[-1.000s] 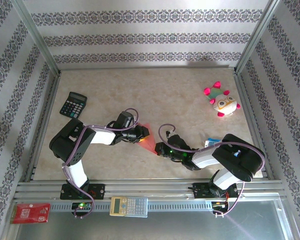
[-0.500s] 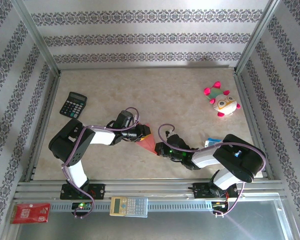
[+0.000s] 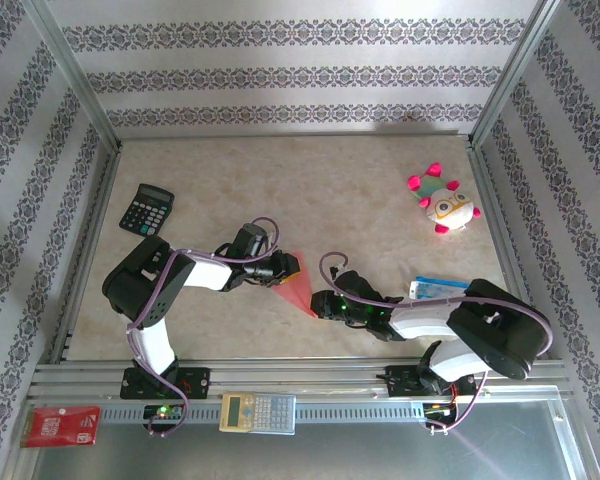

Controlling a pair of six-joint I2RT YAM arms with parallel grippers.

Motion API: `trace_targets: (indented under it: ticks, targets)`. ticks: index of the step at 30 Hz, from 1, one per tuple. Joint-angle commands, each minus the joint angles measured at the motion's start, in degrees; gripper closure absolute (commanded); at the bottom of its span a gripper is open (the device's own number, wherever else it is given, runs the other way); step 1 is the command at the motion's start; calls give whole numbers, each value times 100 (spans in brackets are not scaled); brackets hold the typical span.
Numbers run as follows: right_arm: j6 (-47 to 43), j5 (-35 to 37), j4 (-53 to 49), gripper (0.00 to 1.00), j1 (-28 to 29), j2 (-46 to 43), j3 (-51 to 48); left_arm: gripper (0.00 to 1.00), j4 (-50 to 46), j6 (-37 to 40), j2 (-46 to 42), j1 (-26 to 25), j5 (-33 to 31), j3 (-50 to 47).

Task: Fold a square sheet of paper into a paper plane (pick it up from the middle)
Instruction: Fourth fold the wing at the center of the table.

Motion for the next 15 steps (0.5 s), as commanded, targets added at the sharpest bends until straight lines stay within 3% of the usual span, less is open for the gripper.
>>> trace_targets:
  ticks: [1, 15]
  targets:
    - [-187, -84, -468, 83, 64, -262, -73, 75, 76, 219, 214, 77, -67, -93]
    - [-890, -255, -1130, 85, 258, -744, 173, 75, 334, 183, 326, 94, -11, -232]
